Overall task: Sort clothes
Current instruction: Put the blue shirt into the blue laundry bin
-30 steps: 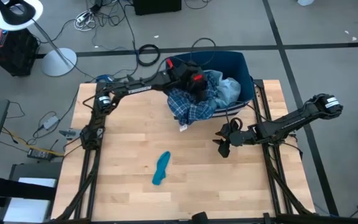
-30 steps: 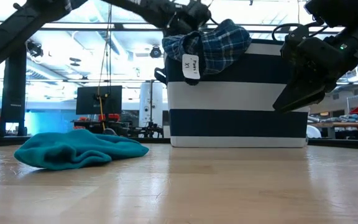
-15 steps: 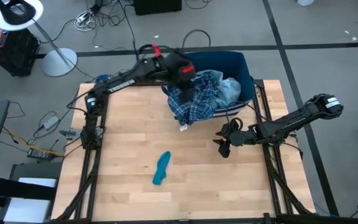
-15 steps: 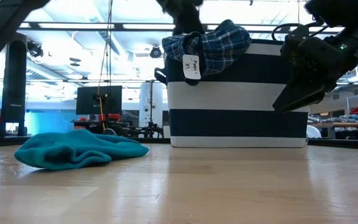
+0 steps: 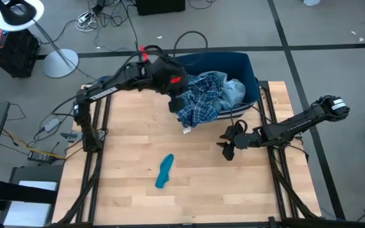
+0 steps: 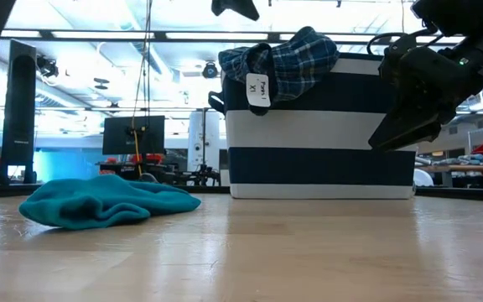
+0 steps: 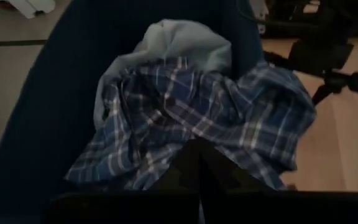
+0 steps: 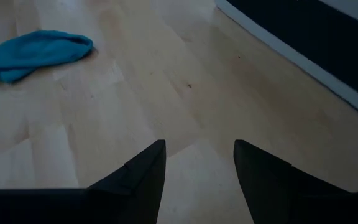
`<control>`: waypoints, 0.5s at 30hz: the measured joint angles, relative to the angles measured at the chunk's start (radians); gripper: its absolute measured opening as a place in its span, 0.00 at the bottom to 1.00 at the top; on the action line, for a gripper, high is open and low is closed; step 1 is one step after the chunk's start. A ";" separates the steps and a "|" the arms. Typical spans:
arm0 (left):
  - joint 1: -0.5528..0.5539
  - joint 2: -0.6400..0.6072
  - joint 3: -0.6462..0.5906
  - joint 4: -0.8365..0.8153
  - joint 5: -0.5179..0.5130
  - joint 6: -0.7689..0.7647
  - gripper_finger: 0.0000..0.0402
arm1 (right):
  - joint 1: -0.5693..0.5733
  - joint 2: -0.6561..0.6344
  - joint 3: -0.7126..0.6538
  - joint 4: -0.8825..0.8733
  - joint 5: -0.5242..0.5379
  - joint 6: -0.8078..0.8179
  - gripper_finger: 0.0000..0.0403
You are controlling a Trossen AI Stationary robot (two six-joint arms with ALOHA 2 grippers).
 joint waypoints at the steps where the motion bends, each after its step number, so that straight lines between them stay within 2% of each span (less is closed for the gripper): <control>1: -0.004 -0.017 -0.023 0.003 -0.011 0.000 0.00 | 0.003 0.000 0.000 -0.001 -0.002 0.004 0.47; 6: -0.015 -0.166 -0.245 0.084 -0.052 -0.030 0.00 | 0.026 0.000 0.000 -0.005 -0.004 0.029 0.47; 15: -0.063 -0.595 -0.905 0.518 -0.052 -0.124 0.00 | 0.043 0.000 0.000 -0.005 -0.004 0.030 0.47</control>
